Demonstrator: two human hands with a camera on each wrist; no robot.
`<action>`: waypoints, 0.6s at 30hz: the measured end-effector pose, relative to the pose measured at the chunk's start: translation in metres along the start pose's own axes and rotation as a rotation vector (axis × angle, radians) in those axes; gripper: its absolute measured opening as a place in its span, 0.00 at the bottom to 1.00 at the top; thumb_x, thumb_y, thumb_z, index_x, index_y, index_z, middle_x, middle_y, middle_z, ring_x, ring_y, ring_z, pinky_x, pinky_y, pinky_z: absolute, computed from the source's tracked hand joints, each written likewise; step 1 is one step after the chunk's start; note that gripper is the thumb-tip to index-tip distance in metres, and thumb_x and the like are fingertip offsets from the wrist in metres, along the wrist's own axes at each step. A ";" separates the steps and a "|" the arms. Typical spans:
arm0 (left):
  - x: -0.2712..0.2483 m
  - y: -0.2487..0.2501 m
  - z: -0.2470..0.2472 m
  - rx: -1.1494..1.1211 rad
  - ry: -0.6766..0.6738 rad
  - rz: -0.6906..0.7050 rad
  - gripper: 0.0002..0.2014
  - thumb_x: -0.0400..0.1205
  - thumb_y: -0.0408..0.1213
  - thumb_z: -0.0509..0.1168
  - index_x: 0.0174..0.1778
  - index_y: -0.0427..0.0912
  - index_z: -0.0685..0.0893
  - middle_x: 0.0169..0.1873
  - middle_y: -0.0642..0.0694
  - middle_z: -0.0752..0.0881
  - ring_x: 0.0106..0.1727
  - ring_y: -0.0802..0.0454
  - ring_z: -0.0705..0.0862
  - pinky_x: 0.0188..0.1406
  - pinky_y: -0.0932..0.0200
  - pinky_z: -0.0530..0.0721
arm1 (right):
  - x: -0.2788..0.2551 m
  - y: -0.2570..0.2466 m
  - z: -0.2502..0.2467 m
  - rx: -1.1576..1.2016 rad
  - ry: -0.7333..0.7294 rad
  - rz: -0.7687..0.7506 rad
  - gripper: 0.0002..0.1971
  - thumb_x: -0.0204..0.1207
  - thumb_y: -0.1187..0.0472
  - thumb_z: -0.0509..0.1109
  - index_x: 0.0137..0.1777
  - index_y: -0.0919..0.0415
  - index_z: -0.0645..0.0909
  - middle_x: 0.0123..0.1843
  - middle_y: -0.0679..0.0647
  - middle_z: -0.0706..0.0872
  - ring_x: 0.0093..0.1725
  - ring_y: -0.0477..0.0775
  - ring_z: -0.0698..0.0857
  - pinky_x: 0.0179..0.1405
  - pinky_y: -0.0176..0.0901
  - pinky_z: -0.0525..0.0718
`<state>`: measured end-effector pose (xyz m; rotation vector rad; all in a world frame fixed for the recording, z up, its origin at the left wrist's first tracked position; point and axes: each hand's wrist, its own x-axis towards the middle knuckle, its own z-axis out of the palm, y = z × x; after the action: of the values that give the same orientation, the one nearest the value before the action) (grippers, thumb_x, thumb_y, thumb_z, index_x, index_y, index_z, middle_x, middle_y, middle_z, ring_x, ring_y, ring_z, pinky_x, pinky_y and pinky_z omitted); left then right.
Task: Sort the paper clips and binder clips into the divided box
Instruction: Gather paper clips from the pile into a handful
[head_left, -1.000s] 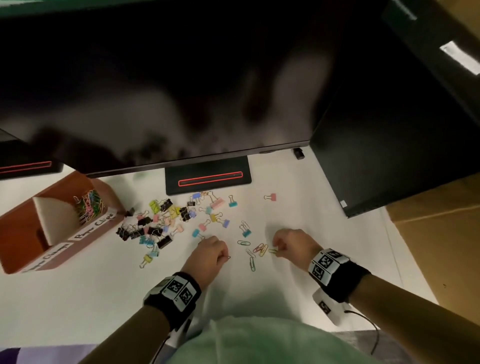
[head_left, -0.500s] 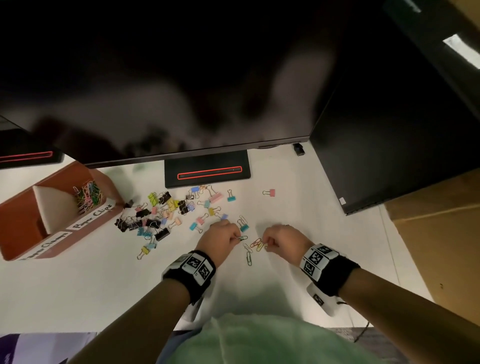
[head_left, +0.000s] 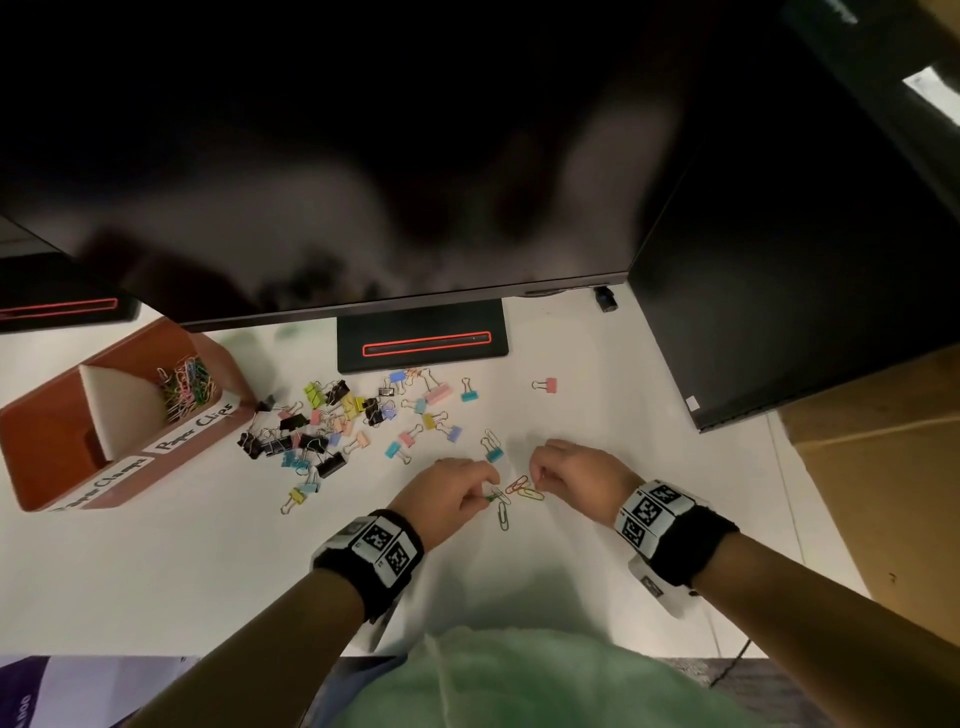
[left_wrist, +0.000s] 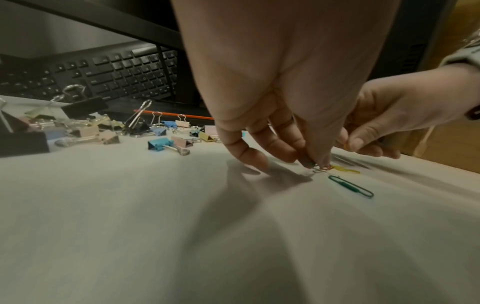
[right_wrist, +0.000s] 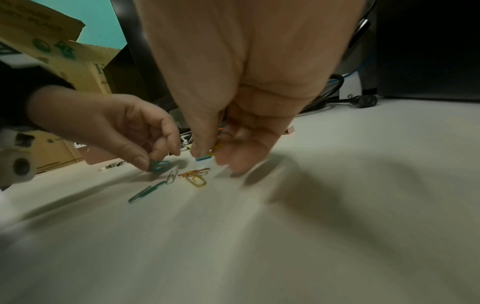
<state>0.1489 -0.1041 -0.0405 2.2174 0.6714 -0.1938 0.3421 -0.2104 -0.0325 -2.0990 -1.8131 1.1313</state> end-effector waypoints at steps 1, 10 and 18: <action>0.000 0.002 0.002 0.007 -0.001 0.005 0.13 0.78 0.36 0.67 0.58 0.46 0.81 0.37 0.50 0.82 0.39 0.57 0.75 0.46 0.65 0.76 | 0.002 -0.002 0.000 0.027 -0.017 -0.012 0.05 0.78 0.62 0.65 0.52 0.59 0.79 0.48 0.51 0.77 0.45 0.52 0.79 0.51 0.45 0.80; 0.013 0.005 0.010 0.131 0.029 -0.069 0.07 0.78 0.38 0.66 0.49 0.42 0.85 0.46 0.44 0.82 0.52 0.46 0.78 0.52 0.54 0.79 | 0.022 -0.013 0.007 -0.028 -0.116 0.012 0.11 0.76 0.63 0.69 0.58 0.61 0.82 0.55 0.60 0.80 0.54 0.59 0.82 0.55 0.42 0.76; 0.010 -0.005 -0.001 0.166 -0.017 -0.092 0.05 0.81 0.33 0.62 0.48 0.36 0.81 0.49 0.40 0.80 0.53 0.45 0.77 0.51 0.55 0.75 | 0.021 -0.011 0.008 -0.127 -0.127 -0.023 0.09 0.78 0.59 0.66 0.55 0.59 0.84 0.58 0.55 0.82 0.56 0.56 0.81 0.56 0.47 0.81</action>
<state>0.1546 -0.0968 -0.0471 2.3412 0.7723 -0.3254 0.3280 -0.1913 -0.0414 -2.1120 -2.0105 1.1993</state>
